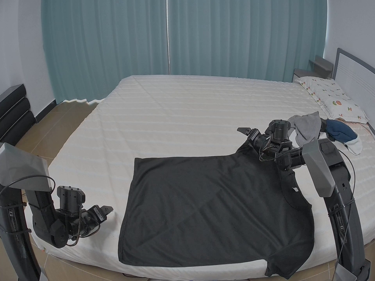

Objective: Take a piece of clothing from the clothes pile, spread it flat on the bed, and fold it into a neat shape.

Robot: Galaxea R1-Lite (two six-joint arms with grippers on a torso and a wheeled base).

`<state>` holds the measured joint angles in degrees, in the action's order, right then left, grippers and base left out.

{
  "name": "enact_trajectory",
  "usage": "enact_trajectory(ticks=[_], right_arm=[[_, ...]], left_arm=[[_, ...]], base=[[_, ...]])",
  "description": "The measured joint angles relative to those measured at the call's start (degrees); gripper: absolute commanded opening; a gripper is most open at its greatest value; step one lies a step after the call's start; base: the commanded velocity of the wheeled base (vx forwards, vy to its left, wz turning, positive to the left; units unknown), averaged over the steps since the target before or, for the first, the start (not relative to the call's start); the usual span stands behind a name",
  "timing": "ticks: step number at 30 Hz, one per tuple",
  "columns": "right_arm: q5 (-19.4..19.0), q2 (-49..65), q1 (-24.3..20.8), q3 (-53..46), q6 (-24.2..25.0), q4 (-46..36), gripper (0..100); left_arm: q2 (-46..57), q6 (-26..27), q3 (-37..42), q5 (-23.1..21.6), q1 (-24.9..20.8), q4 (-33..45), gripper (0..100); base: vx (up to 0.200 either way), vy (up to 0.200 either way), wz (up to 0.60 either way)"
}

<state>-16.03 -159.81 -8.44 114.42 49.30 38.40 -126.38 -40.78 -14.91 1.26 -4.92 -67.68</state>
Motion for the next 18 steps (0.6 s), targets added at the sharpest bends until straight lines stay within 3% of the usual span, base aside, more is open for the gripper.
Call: enact_trajectory(ticks=[5,18], right_arm=[[-1.0,-0.2,-0.1,0.1,0.7,6.2,100],[2.0,0.1,2.3,-0.1,-1.8,0.9,100]], left_arm=[[-0.2,0.0,0.0,0.0,0.0,-0.6,100],[0.4,0.0,-1.0,0.1,0.2,-3.4,100]], base=[[0.0,0.0,0.0],[0.0,0.0,0.0]])
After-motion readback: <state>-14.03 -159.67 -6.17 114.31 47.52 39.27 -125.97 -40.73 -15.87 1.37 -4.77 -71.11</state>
